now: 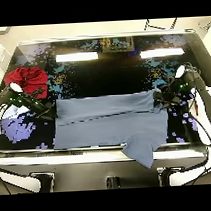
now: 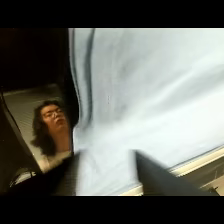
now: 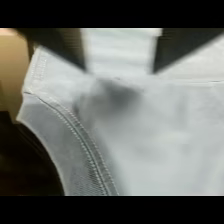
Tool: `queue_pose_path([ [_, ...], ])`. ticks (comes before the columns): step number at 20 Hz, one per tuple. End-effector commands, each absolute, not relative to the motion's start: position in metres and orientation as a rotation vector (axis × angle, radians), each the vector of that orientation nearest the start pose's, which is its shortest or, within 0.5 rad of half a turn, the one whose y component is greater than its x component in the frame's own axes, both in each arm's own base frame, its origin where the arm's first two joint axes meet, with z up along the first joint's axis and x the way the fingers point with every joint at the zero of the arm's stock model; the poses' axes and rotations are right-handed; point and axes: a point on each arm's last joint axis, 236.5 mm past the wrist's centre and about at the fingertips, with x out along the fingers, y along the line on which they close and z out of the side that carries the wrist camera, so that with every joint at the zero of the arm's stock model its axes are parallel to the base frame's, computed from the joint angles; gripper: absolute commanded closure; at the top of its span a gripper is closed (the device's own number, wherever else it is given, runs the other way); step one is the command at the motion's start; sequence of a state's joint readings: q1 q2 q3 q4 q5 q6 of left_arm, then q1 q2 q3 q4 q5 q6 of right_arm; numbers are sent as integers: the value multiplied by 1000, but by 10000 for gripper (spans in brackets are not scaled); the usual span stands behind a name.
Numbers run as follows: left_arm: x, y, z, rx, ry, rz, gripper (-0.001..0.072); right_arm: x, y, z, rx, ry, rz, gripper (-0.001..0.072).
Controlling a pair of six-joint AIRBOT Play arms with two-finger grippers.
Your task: Fold the clothes and pants, and hang the long-sleeved shirts on hangers.
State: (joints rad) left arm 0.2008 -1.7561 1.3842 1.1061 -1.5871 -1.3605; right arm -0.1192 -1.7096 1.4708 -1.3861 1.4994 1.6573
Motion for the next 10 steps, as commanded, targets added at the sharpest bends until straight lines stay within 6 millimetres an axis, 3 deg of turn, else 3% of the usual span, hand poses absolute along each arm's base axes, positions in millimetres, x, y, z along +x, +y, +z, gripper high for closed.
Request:
queue_pose_path([
  [1, 351, -27, -61, -511, 1778, -356, 284, 371, -14, -48, 392, 1748, -8, 177],
  [4, 335, -8, -42, -544, 1765, -312, 188, 333, -59, -27, 506, 1799, -89, 177],
  [6, 303, -6, -54, -553, 1788, -278, 192, 304, -74, -31, 559, 1793, -149, 176],
  [10, 215, -28, -100, -598, 1856, -280, 292, 248, -57, -59, 578, 1831, -137, 175],
])
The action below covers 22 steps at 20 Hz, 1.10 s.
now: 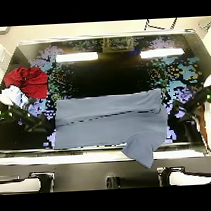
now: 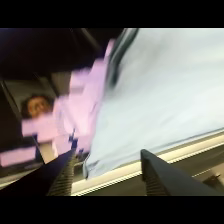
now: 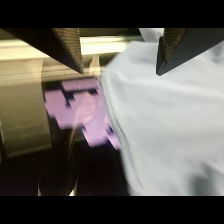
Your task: Fold the clothes and pants, and hang the long-sleeved shirts on hangers.
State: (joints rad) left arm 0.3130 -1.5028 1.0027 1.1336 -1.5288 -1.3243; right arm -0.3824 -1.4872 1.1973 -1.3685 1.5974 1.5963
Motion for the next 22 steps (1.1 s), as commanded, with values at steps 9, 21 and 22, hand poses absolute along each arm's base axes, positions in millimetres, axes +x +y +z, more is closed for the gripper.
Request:
queue_pose_path([
  [9, 199, -60, -117, -697, 1804, -313, 352, 234, -39, -59, 631, 1876, -79, 176],
  [21, 198, -65, -118, -692, 1802, -315, 685, 198, 35, -116, 922, 1806, -12, 192],
  [22, 198, -65, -117, -690, 1798, -314, 685, 196, 38, -118, 943, 1806, -19, 308],
])
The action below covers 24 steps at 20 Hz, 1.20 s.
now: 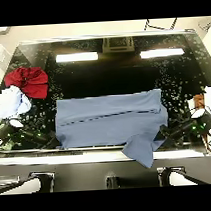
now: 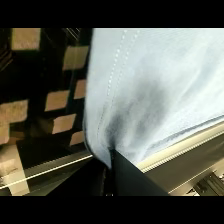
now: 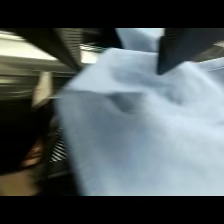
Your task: Fold the clothes and pants, and hang the long-sleeved shirts on hangers.
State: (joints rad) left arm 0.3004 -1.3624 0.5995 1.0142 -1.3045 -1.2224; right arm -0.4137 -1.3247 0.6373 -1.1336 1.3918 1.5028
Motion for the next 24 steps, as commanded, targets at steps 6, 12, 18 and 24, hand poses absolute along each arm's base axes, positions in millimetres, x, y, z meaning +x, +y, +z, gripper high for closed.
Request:
queue_pose_path([
  [6, 237, -55, -86, -632, 1698, -343, 685, 240, 22, -75, 854, 1731, 83, 672],
  [12, 359, -34, -32, -590, 1416, -274, 684, 379, 0, -3, 664, 1455, 109, 671],
  [18, 455, -37, -44, -676, 1394, -282, 683, 483, 13, -37, 686, 1415, 122, 669],
  [24, 466, -50, -94, -715, 1502, -277, 421, 501, 32, -72, 866, 1436, 132, 613],
])
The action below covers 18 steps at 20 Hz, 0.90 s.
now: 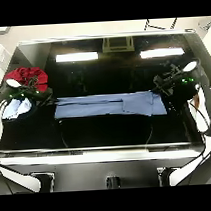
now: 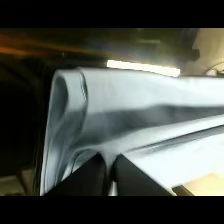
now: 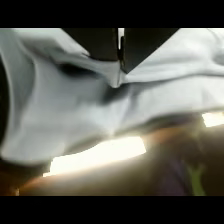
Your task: Fold the clothes and pants, and hang the long-sleeved shirts on hangers.
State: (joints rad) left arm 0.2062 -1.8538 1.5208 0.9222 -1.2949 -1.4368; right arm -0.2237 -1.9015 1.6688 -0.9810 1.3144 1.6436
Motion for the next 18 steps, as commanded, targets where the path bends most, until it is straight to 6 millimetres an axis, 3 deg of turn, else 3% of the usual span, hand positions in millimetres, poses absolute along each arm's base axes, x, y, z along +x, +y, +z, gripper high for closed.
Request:
queue_pose_path([
  [1, 462, -49, -92, -709, 1512, -289, 200, 501, 31, -67, 883, 1431, 147, 496],
  [2, 459, -44, -86, -697, 1518, -310, 94, 499, 29, -56, 882, 1426, 202, 335],
  [3, 455, -36, -78, -694, 1526, -319, 55, 493, 18, -46, 860, 1427, 253, 171],
  [5, 449, -12, -54, -712, 1525, -323, 49, 464, -28, -41, 883, 1492, 229, 2],
  [7, 445, 12, -30, -731, 1490, -301, 40, 428, -70, -55, 893, 1595, 136, -3],
  [9, 443, 24, -8, -741, 1447, -273, 40, 411, -77, -66, 920, 1631, 132, -5],
  [13, 442, 12, 30, -687, 1380, -295, 40, 421, -45, -91, 974, 1581, 238, -5],
  [18, 438, -32, 62, -585, 1347, -378, 40, 437, 5, -109, 955, 1582, 348, -5],
])
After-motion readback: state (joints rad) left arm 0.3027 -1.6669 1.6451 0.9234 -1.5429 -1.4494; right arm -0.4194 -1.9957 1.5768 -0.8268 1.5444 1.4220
